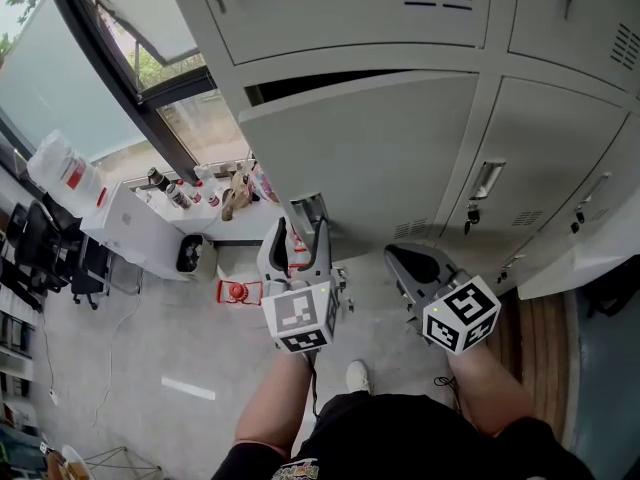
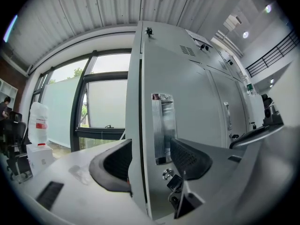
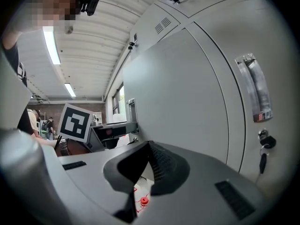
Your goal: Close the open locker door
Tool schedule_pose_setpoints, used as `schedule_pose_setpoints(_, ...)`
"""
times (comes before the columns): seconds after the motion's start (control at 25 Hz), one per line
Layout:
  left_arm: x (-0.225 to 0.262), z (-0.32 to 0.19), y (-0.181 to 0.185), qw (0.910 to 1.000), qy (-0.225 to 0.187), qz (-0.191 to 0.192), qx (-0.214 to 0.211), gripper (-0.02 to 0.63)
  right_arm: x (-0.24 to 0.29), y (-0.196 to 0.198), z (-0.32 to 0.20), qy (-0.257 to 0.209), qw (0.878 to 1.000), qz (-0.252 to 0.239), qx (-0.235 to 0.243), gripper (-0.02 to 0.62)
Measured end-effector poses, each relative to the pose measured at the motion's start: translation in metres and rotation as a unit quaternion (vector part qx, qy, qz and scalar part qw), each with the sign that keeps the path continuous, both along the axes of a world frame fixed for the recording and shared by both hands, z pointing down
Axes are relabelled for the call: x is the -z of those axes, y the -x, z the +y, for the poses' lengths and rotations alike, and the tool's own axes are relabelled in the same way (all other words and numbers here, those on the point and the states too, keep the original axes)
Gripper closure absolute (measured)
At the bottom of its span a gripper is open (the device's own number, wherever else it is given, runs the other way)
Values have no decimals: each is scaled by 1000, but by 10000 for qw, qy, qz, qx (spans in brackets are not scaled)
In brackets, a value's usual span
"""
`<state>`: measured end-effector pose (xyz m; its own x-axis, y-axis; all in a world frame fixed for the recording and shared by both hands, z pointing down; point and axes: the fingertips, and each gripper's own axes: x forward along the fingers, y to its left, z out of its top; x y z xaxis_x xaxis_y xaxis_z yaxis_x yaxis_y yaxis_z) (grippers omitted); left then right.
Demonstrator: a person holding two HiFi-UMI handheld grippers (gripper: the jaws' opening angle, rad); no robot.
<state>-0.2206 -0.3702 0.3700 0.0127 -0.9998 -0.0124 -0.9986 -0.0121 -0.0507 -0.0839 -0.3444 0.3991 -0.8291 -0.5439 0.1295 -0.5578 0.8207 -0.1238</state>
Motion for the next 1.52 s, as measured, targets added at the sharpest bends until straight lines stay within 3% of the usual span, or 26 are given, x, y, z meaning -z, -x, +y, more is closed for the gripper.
schedule_pose_setpoints(0.64,0,-29,9,10000,-36,-12,-70,371,-4,10,-17,38,9997,-35,-223,541)
schedule_pose_setpoints(1.52,0,-43,12,9989,-10,-194,426,368,1,8,-22,25,9994,-62,-341,541)
